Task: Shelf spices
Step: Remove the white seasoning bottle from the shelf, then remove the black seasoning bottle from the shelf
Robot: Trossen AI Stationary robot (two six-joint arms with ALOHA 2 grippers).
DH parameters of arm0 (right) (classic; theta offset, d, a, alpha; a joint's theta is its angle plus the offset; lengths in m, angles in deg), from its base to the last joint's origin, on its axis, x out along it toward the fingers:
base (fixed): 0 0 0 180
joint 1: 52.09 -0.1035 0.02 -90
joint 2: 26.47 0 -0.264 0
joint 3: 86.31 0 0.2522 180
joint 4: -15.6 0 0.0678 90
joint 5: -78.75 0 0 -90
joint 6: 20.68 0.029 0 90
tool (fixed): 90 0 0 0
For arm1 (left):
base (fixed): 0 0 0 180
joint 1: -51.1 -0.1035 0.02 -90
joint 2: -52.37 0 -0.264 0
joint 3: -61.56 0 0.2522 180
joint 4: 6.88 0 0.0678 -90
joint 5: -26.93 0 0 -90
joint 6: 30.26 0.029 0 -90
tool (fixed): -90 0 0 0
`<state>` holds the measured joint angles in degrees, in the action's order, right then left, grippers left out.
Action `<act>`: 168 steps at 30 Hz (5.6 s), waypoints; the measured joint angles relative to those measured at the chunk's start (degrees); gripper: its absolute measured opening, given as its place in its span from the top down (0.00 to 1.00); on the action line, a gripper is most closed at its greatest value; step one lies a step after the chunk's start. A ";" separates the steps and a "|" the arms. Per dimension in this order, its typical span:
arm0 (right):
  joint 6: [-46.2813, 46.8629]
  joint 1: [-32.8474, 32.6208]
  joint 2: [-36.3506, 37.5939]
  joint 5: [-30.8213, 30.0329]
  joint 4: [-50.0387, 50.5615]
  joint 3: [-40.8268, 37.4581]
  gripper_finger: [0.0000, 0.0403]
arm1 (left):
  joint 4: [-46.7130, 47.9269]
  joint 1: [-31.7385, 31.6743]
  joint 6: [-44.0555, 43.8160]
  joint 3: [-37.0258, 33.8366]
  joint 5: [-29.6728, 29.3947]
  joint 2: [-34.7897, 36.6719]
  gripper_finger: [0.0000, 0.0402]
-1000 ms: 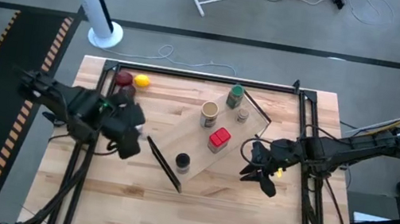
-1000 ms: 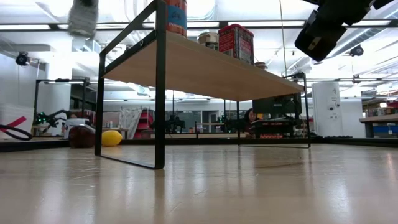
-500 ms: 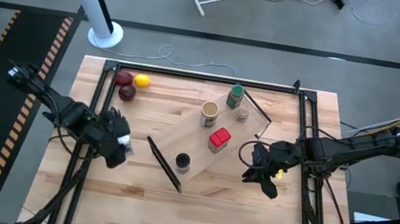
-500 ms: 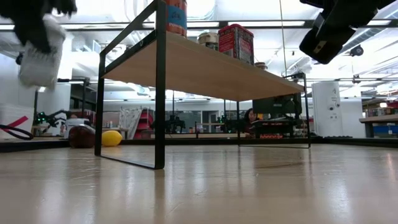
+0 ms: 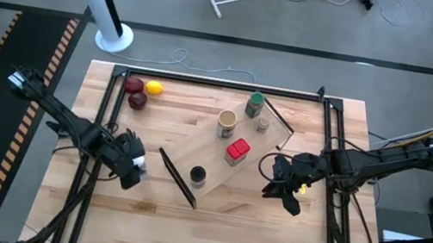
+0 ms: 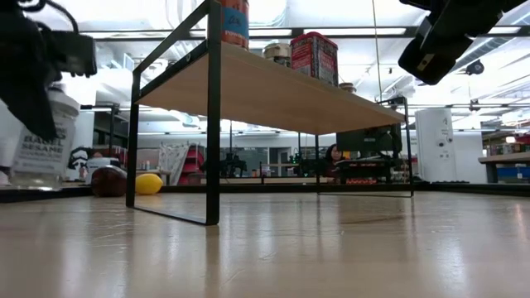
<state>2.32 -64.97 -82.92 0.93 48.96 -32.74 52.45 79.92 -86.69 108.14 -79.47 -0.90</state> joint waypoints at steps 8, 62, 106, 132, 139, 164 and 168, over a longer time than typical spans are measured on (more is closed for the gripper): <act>-0.03 0.00 0.00 -0.02 -0.09 0.00 0.81 | 0.22 -0.04 -2.44 -2.89 -1.66 -1.18 0.51; -0.52 0.00 0.02 -0.24 -0.11 0.00 0.75 | 1.29 -4.00 28.73 43.49 -11.61 -31.56 0.14; -0.55 0.02 0.02 -0.23 -0.11 0.00 0.77 | 4.75 -7.34 31.22 52.82 -6.36 -34.03 0.57; -4.03 0.15 0.13 -0.22 1.27 0.00 0.86 | 7.52 9.78 19.13 38.86 2.11 -30.56 0.55; -8.81 0.17 0.55 -0.22 1.50 0.01 0.88 | -11.30 11.15 11.76 21.99 -0.43 -24.21 0.54; -7.11 0.17 0.96 -0.26 2.08 4.15 0.82 | -19.26 11.37 8.54 7.07 -10.61 -23.78 0.50; -7.10 0.17 0.96 -0.44 0.71 4.15 0.85 | -19.28 11.37 9.96 7.75 -10.26 -24.30 0.47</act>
<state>-4.78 -64.80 -81.96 0.50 49.67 -28.58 33.17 91.29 -76.73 115.89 -89.73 -25.21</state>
